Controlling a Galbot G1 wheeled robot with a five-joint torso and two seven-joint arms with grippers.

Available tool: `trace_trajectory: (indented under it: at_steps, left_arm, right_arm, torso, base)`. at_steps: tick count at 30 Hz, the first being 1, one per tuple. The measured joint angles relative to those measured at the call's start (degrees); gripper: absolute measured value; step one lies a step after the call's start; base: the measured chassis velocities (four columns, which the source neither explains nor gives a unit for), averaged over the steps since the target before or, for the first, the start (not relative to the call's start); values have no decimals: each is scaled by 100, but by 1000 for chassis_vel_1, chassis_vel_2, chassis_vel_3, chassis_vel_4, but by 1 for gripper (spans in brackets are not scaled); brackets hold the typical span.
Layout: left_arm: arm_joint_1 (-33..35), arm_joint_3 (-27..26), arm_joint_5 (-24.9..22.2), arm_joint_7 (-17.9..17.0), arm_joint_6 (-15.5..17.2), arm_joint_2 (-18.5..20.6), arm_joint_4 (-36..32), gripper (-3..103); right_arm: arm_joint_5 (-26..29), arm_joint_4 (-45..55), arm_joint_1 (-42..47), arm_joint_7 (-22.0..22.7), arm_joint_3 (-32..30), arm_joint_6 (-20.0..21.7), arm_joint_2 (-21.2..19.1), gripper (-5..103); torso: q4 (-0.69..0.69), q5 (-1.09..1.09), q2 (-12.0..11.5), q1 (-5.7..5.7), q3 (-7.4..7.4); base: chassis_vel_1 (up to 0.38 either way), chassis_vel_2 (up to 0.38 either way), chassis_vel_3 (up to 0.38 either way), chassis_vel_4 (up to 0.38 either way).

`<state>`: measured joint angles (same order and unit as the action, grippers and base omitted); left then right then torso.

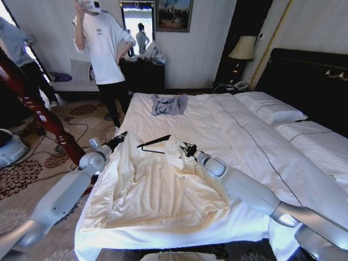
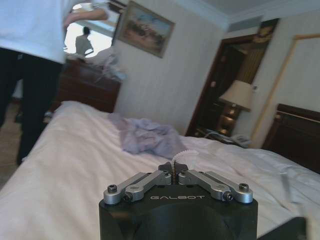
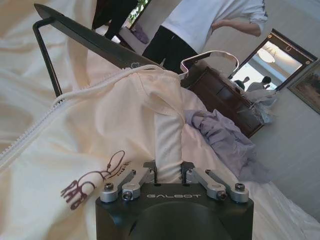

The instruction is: Pick up the clothes from the bed and hang them on the clothes hanger.

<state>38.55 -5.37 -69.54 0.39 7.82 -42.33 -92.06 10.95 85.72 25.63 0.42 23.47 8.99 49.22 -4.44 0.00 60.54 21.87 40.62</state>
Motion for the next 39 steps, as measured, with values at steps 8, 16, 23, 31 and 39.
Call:
trace_trajectory:
  at_steps: [8,16,23,31,39]
  left_arm:
    - [118,42,83,-70,2,134,-568,1]
    - [93,261,196,-150,56,155,-1218,1]
    - [317,354,406,-159,72,245,-1684,1]
    - [462,519,629,-145,64,351,-1940,1]
    - [477,569,706,-93,44,344,-2018,1]
  right_arm:
    - [-34,-48,-22,-16,64,1,39,22]
    - [3,-29,-147,-4,184,100,112,22]
    - [65,-33,-249,10,225,160,178,22]
    - [242,125,-302,91,187,268,283,22]
    - [174,637,-310,205,-66,350,287,22]
  torso:
    - [-1,0,0,0,1]
    - [-2,0,0,1,1]
    - [0,0,0,0,1]
    - [-1,0,0,0,1]
    - [0,-1,0,1,1]
  base:
    - [0,0,0,0]
    - [0,0,0,0]
    - [0,0,0,0]
    - [0,0,0,0]
    - [0,0,0,0]
